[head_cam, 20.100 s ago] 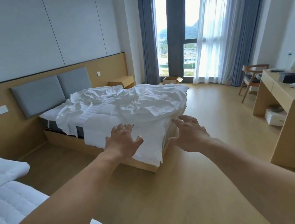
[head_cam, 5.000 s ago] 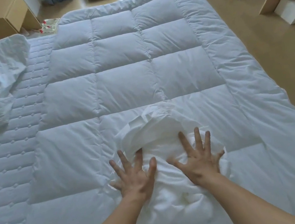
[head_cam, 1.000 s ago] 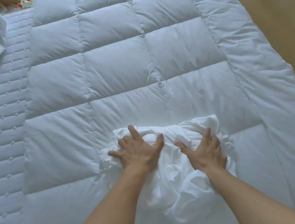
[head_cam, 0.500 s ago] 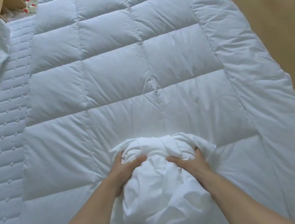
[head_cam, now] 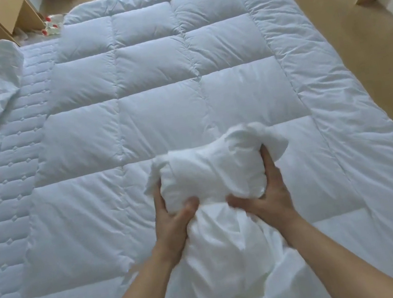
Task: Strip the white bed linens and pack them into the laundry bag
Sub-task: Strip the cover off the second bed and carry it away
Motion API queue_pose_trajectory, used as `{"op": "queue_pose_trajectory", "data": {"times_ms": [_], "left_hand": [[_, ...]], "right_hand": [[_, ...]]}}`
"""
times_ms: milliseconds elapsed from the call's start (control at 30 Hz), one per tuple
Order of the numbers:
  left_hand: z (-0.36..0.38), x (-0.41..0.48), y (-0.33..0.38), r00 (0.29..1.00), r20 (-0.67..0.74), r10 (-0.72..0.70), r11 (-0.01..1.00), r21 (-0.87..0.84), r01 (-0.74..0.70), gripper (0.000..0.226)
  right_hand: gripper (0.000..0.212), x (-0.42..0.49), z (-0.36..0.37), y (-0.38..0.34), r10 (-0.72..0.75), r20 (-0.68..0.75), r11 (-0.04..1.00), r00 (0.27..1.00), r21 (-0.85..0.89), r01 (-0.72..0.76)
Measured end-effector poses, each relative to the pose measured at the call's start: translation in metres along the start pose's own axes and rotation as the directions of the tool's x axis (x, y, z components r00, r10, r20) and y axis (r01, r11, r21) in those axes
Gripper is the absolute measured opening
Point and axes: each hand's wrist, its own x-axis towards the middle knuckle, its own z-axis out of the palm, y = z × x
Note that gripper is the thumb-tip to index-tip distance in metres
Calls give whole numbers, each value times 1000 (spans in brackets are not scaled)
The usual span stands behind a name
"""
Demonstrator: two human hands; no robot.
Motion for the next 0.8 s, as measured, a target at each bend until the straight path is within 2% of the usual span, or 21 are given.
{"op": "queue_pose_trajectory", "data": {"times_ms": [67,167,200,233,300,367,400,467,567,633,667,733,800], "left_hand": [[-15,-21,-36,993,-15,-117,992,54,117,99],[-21,-24,-46,967,-105,-231,961,132,244,100],[-19,-21,-37,964,-143,-224,933,255,255,100],[-15,-18,-25,965,-182,-187,862,440,250,104],[-2,-12,-1,975,-220,38,653,744,142,106],[20,-4,17,951,-104,290,522,851,-66,97],[33,-1,23,945,-30,325,484,864,-139,88],[55,3,26,972,78,222,441,881,-171,69],[59,3,13,992,64,111,369,924,-101,67],[57,-5,2,986,3,164,369,927,-64,66],[57,-13,-4,976,-18,215,405,911,-73,66],[58,-32,-15,955,-66,289,552,827,-110,64],[54,-44,-20,947,-142,287,690,716,-102,66]], "right_hand": [[132,-25,21,34,45,31,996,998,-75,-43],[126,-36,40,57,4,-30,994,1000,-108,-7],[125,-34,40,58,2,-53,993,999,-118,-8],[126,-33,39,56,2,-73,992,997,-122,-11],[126,-34,37,52,-15,-101,991,995,-133,1],[124,-39,37,54,-45,-119,989,992,-146,28],[123,-44,36,57,-63,-126,990,990,-135,46],[118,-57,35,62,-81,-158,991,984,-117,63],[103,-71,29,56,-149,-243,958,959,-275,79],[94,-75,24,41,-325,-298,898,898,-396,193],[88,-74,23,30,-449,-306,850,840,-436,295],[80,-68,24,5,-636,-253,728,729,-510,457],[65,-58,26,-11,-724,-153,611,672,-593,524]]}}
